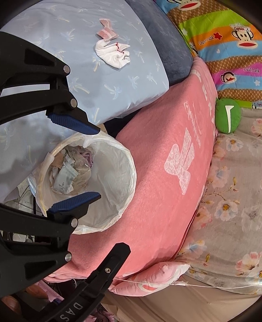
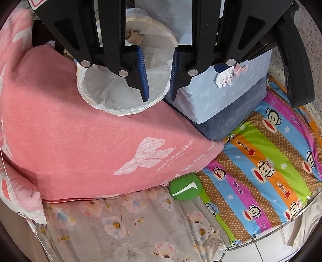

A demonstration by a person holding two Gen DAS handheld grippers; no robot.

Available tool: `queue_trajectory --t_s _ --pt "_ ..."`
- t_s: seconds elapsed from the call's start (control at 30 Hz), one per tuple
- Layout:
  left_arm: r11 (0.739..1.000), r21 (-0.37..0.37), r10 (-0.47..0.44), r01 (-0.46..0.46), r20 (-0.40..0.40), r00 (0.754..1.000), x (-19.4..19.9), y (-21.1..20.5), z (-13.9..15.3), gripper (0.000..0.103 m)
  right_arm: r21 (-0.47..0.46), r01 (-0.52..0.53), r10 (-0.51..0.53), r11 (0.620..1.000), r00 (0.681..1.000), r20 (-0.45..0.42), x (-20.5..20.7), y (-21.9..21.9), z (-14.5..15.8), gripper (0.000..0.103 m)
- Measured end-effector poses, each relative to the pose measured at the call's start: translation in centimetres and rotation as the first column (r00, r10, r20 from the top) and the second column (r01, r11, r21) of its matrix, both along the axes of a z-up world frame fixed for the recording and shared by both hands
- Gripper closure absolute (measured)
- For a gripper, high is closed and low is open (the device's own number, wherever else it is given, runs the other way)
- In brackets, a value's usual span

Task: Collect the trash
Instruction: 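Open both tools to drop the tan item and grey pouch into the bin, then move both tools back over the white sock and pink packet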

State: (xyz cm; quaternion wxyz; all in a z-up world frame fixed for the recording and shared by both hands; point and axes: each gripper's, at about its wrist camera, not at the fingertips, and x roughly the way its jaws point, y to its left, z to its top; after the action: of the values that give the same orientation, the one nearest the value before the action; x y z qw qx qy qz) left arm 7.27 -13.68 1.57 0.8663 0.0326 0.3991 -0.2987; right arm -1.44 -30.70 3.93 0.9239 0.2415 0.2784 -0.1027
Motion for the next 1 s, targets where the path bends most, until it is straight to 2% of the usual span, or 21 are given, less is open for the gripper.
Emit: queue_trajectory --t_s 0.23,0.37,0.6,0.73,1.0 --pt "0.999 -0.002 0.034 -0.034 -0.008 0.999 0.4 1.7 -0.3 0.046 -0.014 -0.031 0.031 0.999 0.999 -0.007 0.5 1.3 -0.1 0.075" --pt "0.997 -0.002 0.072 -0.072 -0.007 0.997 0.8 2.9 -0.4 0.038 -0.018 -0.053 0.053 0.998 0.998 -0.017 1.1 2.4 -0.2 0.072" --pt "0.991 0.005 0.134 -0.134 -0.014 0.991 1.8 5.6 -1.0 0.036 -0.035 -0.107 0.106 0.994 0.994 -0.038 2.4 4.8 -0.6 0.069" --pt "0.985 0.010 0.173 -0.173 -0.015 0.985 2.4 7.4 -1.3 0.033 -0.041 -0.139 0.137 0.989 0.989 -0.052 3.4 6.4 -1.0 0.064" --pt "0.970 0.008 0.242 -0.241 -0.030 0.970 4.0 11.0 -1.8 0.032 -0.059 -0.207 0.201 0.977 0.976 -0.089 5.4 9.8 -1.9 0.064"
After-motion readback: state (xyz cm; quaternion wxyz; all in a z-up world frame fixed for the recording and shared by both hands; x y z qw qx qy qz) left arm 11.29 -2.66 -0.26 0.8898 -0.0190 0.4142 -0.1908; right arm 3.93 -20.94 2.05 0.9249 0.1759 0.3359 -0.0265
